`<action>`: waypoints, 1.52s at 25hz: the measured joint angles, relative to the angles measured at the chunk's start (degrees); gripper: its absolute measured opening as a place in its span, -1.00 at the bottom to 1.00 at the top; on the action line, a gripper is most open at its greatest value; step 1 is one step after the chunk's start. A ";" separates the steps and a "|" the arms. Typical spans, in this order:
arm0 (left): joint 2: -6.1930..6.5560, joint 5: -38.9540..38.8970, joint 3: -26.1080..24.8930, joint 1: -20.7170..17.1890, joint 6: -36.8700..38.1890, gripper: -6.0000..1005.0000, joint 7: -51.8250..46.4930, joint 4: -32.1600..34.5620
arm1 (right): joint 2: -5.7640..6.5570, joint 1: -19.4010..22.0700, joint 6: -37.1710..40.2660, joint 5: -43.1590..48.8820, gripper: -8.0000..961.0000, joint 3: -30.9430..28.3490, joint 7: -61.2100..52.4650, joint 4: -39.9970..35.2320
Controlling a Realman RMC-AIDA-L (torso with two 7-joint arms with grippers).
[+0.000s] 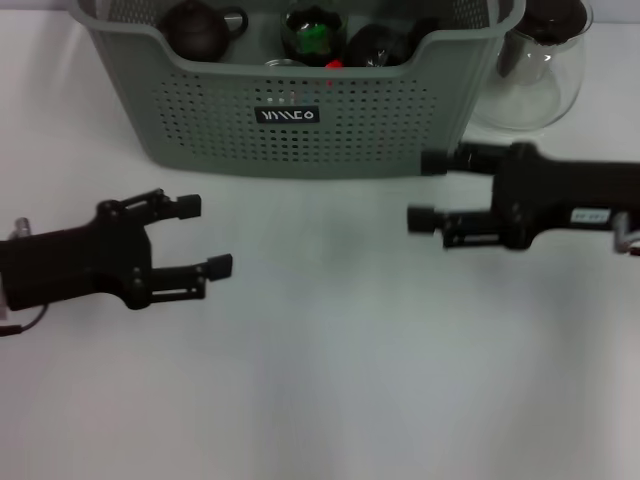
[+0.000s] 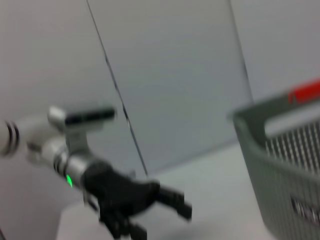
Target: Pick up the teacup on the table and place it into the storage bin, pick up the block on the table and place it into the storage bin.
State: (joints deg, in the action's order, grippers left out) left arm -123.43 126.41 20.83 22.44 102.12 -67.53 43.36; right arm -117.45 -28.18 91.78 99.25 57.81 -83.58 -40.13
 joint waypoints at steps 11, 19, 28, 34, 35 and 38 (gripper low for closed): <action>-0.21 0.00 3.29 0.83 -2.64 0.74 0.02 -2.58 | -2.06 -2.70 -7.41 9.20 0.79 0.49 0.14 1.91; -0.19 -0.02 3.34 0.56 -2.83 0.75 0.10 -2.92 | -2.32 -3.57 -8.78 9.92 0.79 0.55 0.17 2.40; -0.12 -0.09 2.71 0.76 -3.86 0.75 -0.22 -3.45 | -2.43 -3.64 -8.99 9.99 0.79 0.47 0.03 2.49; -0.15 -0.16 2.87 0.83 -3.89 0.76 -0.38 -3.46 | -2.17 -3.64 -8.69 10.00 0.79 0.08 -0.31 2.52; -0.15 -0.16 2.94 0.85 -3.78 0.76 -0.38 -3.46 | -2.17 -3.64 -8.67 10.00 0.79 0.08 -0.33 2.52; -0.15 -0.14 3.16 0.93 -3.63 0.76 -0.29 -3.46 | -2.20 -3.72 -8.72 10.00 0.79 0.08 -0.35 2.52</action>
State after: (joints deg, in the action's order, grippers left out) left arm -123.58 126.27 23.99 23.37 98.50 -67.82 39.90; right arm -119.65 -31.90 83.06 109.25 57.89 -83.93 -37.61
